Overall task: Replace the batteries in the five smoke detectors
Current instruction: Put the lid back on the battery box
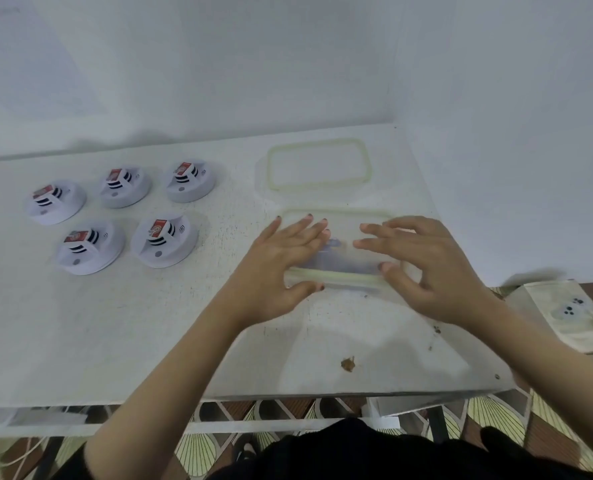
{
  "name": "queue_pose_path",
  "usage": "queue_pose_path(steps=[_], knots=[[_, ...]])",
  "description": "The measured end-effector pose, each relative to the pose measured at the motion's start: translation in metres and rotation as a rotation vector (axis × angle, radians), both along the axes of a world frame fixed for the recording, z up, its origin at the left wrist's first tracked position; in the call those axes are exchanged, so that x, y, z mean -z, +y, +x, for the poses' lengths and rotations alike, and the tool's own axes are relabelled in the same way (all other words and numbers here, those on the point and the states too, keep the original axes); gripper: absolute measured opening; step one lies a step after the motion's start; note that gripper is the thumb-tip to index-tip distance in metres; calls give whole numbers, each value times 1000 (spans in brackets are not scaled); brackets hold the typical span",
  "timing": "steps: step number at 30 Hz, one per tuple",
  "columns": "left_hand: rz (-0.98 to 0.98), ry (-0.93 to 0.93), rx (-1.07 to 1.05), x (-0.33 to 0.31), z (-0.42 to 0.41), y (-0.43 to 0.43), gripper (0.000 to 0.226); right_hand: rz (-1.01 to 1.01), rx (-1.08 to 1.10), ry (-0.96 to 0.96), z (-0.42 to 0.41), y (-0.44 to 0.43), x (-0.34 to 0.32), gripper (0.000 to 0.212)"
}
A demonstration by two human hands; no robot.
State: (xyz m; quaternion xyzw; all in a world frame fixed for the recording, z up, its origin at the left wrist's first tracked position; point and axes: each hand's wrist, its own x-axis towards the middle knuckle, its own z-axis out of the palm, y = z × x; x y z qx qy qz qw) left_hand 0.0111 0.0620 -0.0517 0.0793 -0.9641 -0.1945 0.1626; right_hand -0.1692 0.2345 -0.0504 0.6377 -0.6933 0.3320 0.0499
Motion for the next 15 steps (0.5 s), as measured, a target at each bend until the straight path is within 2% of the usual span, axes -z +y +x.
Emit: queue_pose_path(steps=[2,4,7,9,11,15], knots=[[82,-56,6,-8,5,-9,67,124,-86,-175,-5,4,-3,57],[136,-99,8,-14,9,-16,70,233,-169,-215,-4,6,-5,65],[182,-90,-82,-18,13,-13,79,260,-191,-77,2,7,-2,60],[216,-38,-141,-19,16,-5,68,221,-171,58,6,8,1,56],[259,-9,-114,-18,18,8,58,149,-116,165,14,8,4,54],[138,-63,-11,-5,12,27,101,-66,73,245,41,6,14,50]])
